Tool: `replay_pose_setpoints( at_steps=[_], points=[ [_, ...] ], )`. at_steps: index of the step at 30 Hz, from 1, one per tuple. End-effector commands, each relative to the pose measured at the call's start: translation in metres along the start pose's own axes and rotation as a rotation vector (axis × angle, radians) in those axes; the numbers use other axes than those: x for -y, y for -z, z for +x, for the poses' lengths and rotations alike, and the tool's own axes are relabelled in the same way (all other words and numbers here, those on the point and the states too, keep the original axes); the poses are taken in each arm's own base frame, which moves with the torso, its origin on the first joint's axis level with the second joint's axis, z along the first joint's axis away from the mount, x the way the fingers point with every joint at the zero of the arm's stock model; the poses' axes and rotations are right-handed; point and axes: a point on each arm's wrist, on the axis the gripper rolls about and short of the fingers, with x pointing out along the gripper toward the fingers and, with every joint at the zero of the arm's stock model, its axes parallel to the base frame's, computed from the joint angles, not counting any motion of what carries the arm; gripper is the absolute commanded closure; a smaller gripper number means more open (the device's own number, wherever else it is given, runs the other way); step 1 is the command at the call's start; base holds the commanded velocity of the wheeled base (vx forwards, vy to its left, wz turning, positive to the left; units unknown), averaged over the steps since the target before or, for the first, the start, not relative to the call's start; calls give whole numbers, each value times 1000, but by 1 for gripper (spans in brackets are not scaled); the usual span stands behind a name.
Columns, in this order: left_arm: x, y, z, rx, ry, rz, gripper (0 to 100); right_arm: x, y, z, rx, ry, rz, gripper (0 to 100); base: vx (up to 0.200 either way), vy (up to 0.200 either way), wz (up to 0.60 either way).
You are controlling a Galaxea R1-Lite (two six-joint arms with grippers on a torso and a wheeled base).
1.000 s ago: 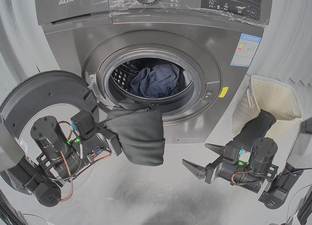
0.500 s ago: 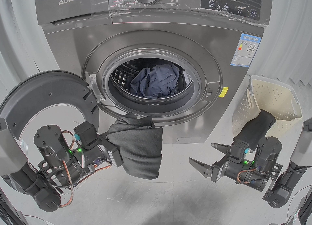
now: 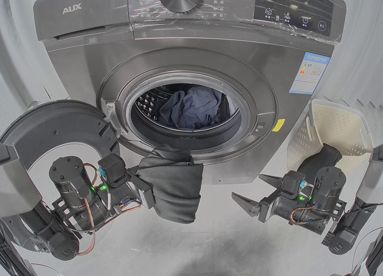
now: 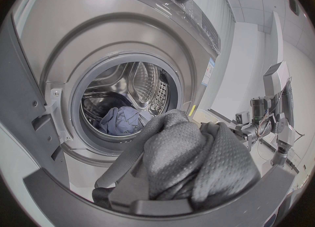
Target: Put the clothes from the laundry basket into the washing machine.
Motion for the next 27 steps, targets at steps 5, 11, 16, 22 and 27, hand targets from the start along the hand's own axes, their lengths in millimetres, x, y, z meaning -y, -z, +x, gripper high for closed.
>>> replay_pose_setpoints(
  at_steps=[5, 11, 16, 22, 27],
  points=[
    [3, 5, 4, -14, 12, -1, 100, -1, 1, 0, -3, -5, -1, 0, 200, 0, 0],
    [4, 6, 5, -19, 18, 0, 100, -2, 1, 1, -5, -9, -1, 0, 200, 0, 0],
    [5, 7, 6, -22, 23, 0, 100, -2, 1, 0, -5, -9, -1, 0, 120, 0, 0],
    [10, 8, 6, -27, 39, -1, 100, -4, 2, 0, -9, -16, -3, 0, 0, 0, 0],
    [13, 10, 10, -29, 41, -2, 100, -14, 0, -4, -2, -49, -5, 0, 0, 0, 0]
  ],
)
